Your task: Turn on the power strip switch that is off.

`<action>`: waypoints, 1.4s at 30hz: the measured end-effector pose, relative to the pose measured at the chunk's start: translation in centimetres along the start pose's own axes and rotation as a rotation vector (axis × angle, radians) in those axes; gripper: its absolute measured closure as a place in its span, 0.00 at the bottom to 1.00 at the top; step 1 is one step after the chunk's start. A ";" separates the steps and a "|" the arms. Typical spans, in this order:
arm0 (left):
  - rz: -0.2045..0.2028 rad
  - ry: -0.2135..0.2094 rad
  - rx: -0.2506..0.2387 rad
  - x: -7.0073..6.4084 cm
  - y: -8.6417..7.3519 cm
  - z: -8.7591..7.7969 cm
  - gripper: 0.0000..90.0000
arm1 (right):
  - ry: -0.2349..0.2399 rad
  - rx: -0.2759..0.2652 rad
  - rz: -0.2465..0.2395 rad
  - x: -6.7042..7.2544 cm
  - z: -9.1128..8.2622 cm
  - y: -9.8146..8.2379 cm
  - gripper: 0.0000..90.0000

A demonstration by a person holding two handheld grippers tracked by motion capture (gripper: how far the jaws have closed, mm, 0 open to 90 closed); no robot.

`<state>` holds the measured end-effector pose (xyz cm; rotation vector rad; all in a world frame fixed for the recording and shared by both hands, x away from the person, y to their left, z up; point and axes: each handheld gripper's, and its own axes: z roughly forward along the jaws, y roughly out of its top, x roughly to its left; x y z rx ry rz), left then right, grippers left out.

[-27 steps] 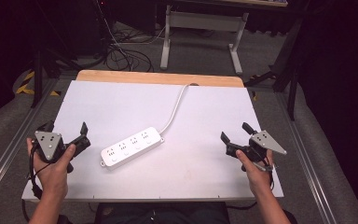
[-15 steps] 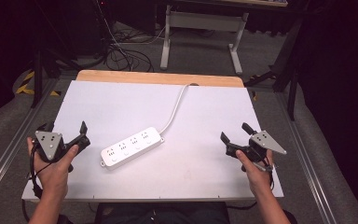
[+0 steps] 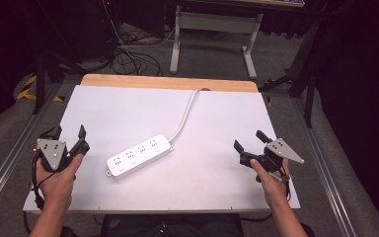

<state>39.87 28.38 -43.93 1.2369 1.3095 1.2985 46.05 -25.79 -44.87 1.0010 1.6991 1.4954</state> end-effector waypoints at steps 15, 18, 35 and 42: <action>0.023 0.018 -0.013 -0.3 0.3 -0.3 0.80 | 0.005 -0.001 0.009 0.0 -0.1 0.0 0.08; 0.030 0.028 -0.019 -0.2 0.5 -0.4 0.90 | 0.005 0.002 0.003 -0.1 -0.1 0.0 0.09; 0.047 -0.064 -0.031 -0.1 0.6 -0.9 1.00 | 0.019 0.008 -0.007 0.0 -0.1 0.0 0.09; 0.018 -0.105 -0.022 0.5 1.0 -1.1 1.00 | 0.021 0.011 -0.007 0.0 -0.1 -0.1 0.09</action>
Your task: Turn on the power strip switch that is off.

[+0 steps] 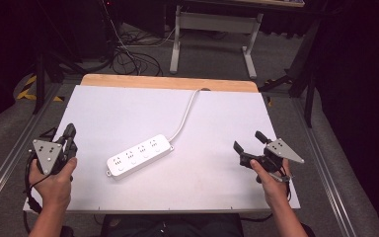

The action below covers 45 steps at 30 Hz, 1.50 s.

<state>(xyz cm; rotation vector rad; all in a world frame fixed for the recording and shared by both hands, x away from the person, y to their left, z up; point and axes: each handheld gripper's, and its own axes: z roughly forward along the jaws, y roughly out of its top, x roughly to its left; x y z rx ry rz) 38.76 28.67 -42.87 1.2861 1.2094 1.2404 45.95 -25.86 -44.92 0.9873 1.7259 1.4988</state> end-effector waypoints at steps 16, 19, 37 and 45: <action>-0.025 -0.062 0.026 0.0 0.0 0.3 1.00 | 0.002 0.009 -0.003 0.0 0.1 -0.1 0.10; -0.020 -0.080 0.037 -0.1 0.0 0.4 1.00 | 0.001 0.010 -0.004 0.0 0.1 -0.1 0.10; 0.047 -0.218 0.099 -1.8 0.0 1.1 1.00 | 0.002 0.010 -0.003 0.0 0.0 -0.1 0.10; 0.064 -0.256 0.115 -2.3 0.0 1.2 1.00 | 0.002 0.009 -0.002 -0.1 0.0 -0.1 0.10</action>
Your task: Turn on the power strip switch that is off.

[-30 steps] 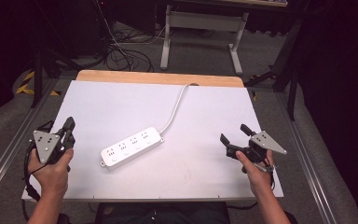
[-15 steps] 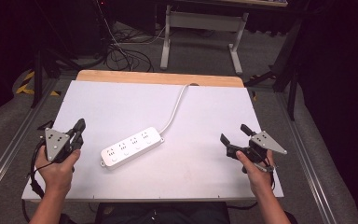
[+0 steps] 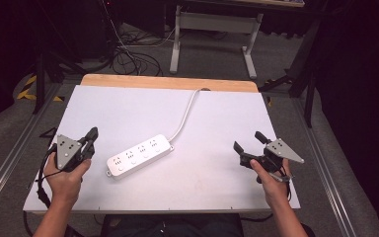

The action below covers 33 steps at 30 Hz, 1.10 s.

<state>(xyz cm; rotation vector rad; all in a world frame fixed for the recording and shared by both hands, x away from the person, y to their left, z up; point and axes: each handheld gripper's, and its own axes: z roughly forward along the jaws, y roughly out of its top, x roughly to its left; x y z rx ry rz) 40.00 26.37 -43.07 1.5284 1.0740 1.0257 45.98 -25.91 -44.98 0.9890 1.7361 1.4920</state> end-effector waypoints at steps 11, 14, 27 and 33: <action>0.048 -0.055 0.022 -1.0 0.0 0.6 1.00 | 0.000 0.001 0.001 0.0 0.0 0.0 0.10; 0.053 -0.062 0.026 -1.0 0.1 0.7 1.00 | 0.000 0.001 0.000 0.0 0.0 0.0 0.10; 0.072 -0.119 0.050 -2.0 0.1 1.3 1.00 | -0.001 0.007 0.001 0.0 0.0 0.0 0.10; 0.080 -0.144 0.073 -2.3 0.1 1.7 1.00 | -0.007 0.009 0.005 -0.1 -0.2 -0.1 0.10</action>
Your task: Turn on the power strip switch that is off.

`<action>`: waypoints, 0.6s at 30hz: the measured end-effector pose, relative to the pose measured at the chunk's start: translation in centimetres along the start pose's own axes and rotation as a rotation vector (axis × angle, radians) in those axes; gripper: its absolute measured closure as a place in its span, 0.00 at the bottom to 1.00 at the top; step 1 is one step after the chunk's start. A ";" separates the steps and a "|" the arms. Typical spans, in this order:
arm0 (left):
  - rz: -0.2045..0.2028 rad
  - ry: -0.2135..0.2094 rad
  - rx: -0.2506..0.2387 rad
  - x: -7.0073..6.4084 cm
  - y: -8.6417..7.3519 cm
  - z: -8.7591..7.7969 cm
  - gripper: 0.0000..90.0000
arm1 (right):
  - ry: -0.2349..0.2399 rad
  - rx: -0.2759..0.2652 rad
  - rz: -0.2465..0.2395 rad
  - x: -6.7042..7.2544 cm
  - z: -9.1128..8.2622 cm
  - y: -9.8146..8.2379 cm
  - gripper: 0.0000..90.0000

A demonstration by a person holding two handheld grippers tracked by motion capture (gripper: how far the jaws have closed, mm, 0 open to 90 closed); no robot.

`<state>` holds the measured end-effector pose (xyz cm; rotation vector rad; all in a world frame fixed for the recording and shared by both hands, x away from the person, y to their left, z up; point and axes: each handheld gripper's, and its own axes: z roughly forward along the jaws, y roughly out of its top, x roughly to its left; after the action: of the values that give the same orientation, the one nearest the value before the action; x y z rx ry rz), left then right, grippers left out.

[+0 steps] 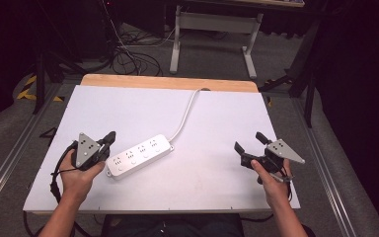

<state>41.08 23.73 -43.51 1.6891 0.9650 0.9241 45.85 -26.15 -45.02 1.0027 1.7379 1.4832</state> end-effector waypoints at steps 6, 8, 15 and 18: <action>0.007 -0.031 0.022 -0.3 0.1 0.4 1.00 | -0.006 0.002 0.002 0.0 -0.1 0.0 0.10; 0.013 -0.041 0.031 -0.4 0.1 0.5 1.00 | -0.007 0.002 0.002 -0.1 -0.2 -0.1 0.10; 0.021 -0.073 0.065 -0.7 0.0 0.8 1.00 | -0.002 0.008 0.003 -0.1 -0.1 -0.1 0.10; 0.027 -0.090 0.080 -0.9 0.0 1.0 1.00 | -0.002 0.012 0.002 -0.1 -0.1 -0.1 0.10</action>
<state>41.61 22.60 -43.87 1.7991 0.9316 0.8289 45.77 -26.26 -45.15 1.0120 1.7466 1.4745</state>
